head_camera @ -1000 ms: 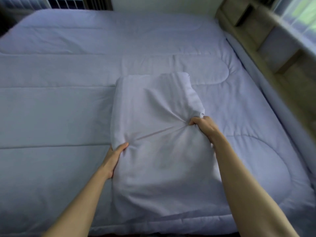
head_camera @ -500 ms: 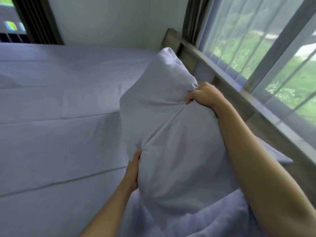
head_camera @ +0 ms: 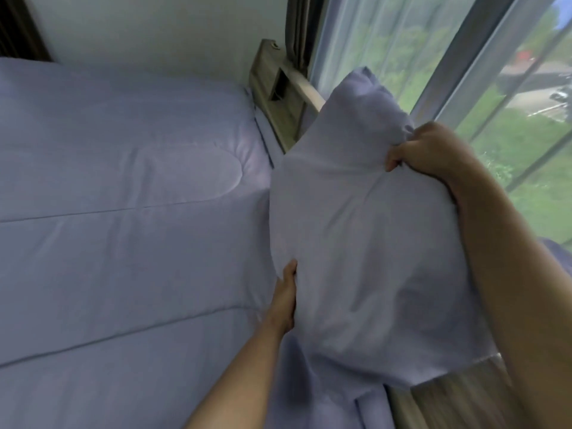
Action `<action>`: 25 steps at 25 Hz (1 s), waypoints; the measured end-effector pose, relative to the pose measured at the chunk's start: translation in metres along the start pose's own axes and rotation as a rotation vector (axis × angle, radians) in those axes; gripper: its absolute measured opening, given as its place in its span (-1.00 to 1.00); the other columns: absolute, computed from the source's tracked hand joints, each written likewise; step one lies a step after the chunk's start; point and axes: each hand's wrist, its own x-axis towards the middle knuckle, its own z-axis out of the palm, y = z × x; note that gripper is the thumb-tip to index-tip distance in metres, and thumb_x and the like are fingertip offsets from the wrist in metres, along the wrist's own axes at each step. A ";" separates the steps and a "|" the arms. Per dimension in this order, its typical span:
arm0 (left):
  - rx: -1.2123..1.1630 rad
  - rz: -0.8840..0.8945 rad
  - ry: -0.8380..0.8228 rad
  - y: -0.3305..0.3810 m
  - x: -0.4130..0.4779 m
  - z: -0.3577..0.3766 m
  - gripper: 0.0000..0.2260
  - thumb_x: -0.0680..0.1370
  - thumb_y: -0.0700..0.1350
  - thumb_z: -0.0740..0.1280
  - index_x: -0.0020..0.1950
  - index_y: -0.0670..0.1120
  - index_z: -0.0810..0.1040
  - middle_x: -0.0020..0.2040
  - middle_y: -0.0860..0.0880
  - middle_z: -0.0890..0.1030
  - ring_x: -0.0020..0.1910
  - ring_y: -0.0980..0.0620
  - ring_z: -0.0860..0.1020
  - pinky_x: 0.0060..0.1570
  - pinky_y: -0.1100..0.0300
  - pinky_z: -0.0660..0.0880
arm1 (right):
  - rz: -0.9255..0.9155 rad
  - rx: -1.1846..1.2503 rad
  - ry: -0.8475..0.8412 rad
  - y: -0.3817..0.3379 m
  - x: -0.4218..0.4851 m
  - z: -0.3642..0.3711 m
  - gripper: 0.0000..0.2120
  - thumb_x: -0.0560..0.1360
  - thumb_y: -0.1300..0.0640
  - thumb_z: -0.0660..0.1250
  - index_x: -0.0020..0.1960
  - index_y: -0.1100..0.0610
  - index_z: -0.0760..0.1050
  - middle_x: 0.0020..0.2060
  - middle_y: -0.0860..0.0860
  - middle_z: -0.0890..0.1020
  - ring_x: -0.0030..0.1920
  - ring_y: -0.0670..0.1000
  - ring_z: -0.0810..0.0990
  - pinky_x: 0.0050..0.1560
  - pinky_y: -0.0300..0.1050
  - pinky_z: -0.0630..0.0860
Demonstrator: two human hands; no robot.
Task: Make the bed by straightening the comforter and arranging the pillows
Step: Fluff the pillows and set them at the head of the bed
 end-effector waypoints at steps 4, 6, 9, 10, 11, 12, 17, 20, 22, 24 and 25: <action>0.215 -0.021 0.173 -0.018 0.017 0.023 -0.24 0.44 0.28 0.33 0.50 -0.09 0.21 0.41 -0.06 0.41 0.37 -0.05 0.41 0.38 0.03 0.36 | 0.133 -0.140 -0.021 0.054 -0.001 0.040 -0.50 0.19 -0.18 0.44 -0.01 0.12 0.59 -0.08 0.17 0.56 -0.04 0.22 0.55 -0.10 0.00 0.47; 0.402 -0.038 0.141 -0.030 0.018 0.025 -0.04 0.36 0.28 0.41 0.54 -0.19 0.07 0.49 -0.10 0.30 0.44 -0.04 0.33 0.43 0.08 0.27 | 0.156 -0.184 -0.128 0.073 -0.014 0.080 -0.40 0.20 -0.28 0.39 0.07 0.12 0.57 0.04 0.22 0.60 0.03 0.25 0.58 -0.09 0.00 0.45; 0.556 -0.053 0.174 -0.040 0.015 0.026 -0.23 0.59 0.01 0.28 0.54 -0.28 -0.14 0.56 -0.17 0.09 0.53 -0.09 0.15 0.49 0.12 0.11 | 0.203 -0.174 -0.073 0.076 -0.021 0.099 -0.38 0.32 -0.25 0.37 0.21 0.14 0.46 0.16 0.18 0.56 0.15 0.24 0.54 -0.09 0.00 0.35; 0.602 -0.041 0.183 -0.042 0.015 0.026 -0.27 0.62 -0.01 0.22 0.54 -0.29 -0.17 0.56 -0.19 0.05 0.54 -0.10 0.11 0.50 0.12 0.07 | 0.214 -0.163 -0.049 0.075 -0.021 0.096 -0.36 0.33 -0.24 0.36 0.25 0.15 0.41 0.20 0.17 0.54 0.19 0.24 0.52 -0.08 0.01 0.35; 0.634 -0.042 0.193 -0.042 0.012 0.028 -0.30 0.63 -0.02 0.19 0.54 -0.29 -0.18 0.56 -0.20 0.03 0.54 -0.11 0.10 0.50 0.14 0.06 | 0.219 -0.154 -0.036 0.075 -0.022 0.094 -0.31 0.34 -0.24 0.36 0.30 0.17 0.37 0.24 0.18 0.51 0.22 0.24 0.50 -0.04 0.03 0.38; 0.665 -0.027 0.194 -0.043 0.011 0.029 -0.32 0.64 -0.02 0.18 0.54 -0.29 -0.16 0.56 -0.21 0.05 0.53 -0.11 0.12 0.48 0.15 0.07 | 0.216 -0.155 -0.021 0.077 -0.024 0.093 -0.27 0.34 -0.25 0.35 0.34 0.19 0.33 0.27 0.19 0.48 0.24 0.26 0.48 0.02 0.06 0.41; 0.925 0.074 0.165 -0.034 -0.011 0.010 -0.57 0.60 -0.09 0.24 0.43 -0.22 0.30 0.39 -0.19 0.44 0.33 -0.11 0.46 0.24 0.17 0.37 | 0.197 -0.102 0.018 0.075 -0.058 0.098 -0.31 0.38 -0.21 0.32 0.37 0.16 0.28 0.29 0.21 0.44 0.27 0.28 0.45 0.19 0.14 0.41; 0.904 0.256 0.140 -0.015 -0.035 0.007 -0.72 0.59 -0.18 0.26 0.30 -0.18 0.50 0.27 -0.14 0.57 0.22 -0.04 0.55 0.16 0.24 0.42 | 0.155 -0.043 0.053 0.075 -0.087 0.088 -0.38 0.39 -0.07 0.33 0.40 0.08 0.30 0.37 0.10 0.43 0.33 0.19 0.43 0.25 0.10 0.37; 0.874 0.383 0.123 0.005 -0.054 0.014 -0.77 0.58 -0.23 0.27 0.22 -0.18 0.56 0.19 -0.12 0.63 0.15 -0.03 0.59 0.14 0.25 0.44 | 0.171 0.047 0.075 0.074 -0.116 0.079 -0.41 0.40 0.05 0.32 0.42 0.06 0.32 0.39 0.05 0.42 0.36 0.15 0.41 0.32 0.07 0.34; 0.829 0.506 0.066 0.022 -0.076 0.020 -0.79 0.57 -0.26 0.27 0.17 -0.16 0.58 0.11 -0.09 0.65 0.07 -0.05 0.62 0.14 0.18 0.48 | 0.172 0.139 0.115 0.070 -0.150 0.072 -0.42 0.40 0.13 0.32 0.42 0.07 0.36 0.37 0.07 0.46 0.36 0.14 0.41 0.36 0.01 0.31; 0.809 0.562 0.025 0.030 -0.089 0.022 -0.80 0.57 -0.27 0.27 0.15 -0.13 0.58 0.07 -0.07 0.66 0.02 -0.04 0.63 0.12 0.16 0.50 | 0.173 0.199 0.147 0.066 -0.170 0.066 -0.45 0.41 0.16 0.32 0.40 0.08 0.40 0.33 0.09 0.50 0.33 0.13 0.44 0.33 -0.05 0.32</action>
